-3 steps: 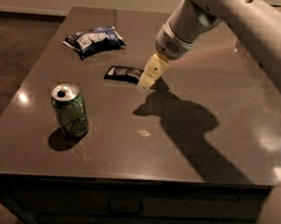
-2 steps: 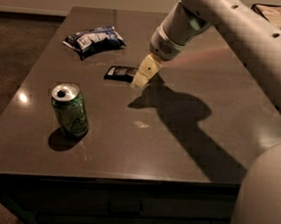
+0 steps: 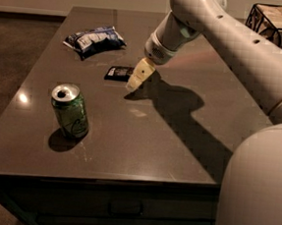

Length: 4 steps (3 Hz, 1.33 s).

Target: Move rxbar chocolate near green can

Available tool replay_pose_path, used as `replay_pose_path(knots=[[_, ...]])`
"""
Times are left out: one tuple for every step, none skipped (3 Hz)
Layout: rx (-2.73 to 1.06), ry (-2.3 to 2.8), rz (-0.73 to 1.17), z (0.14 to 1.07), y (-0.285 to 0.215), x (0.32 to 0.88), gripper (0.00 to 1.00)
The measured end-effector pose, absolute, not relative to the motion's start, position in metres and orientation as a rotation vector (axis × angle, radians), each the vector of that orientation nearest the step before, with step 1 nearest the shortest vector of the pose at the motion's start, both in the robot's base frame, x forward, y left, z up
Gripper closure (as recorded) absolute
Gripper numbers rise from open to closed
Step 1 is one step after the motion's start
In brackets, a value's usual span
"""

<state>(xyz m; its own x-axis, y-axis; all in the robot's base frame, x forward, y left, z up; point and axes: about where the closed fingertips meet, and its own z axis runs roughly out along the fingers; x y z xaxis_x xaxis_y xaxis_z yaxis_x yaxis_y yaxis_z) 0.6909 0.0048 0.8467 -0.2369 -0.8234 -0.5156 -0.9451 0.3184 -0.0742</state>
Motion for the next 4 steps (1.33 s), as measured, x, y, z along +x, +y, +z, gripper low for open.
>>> replay_pose_path(knots=[[-1.554, 2.131, 0.358, 0.844, 0.014, 0.697, 0.18], [-1.557, 2.135, 0.397, 0.845, 0.023, 0.698, 0.41], [-1.568, 2.132, 0.434, 0.850, 0.025, 0.692, 0.65], [-1.603, 2.086, 0.453, 0.868, 0.020, 0.668, 0.88]])
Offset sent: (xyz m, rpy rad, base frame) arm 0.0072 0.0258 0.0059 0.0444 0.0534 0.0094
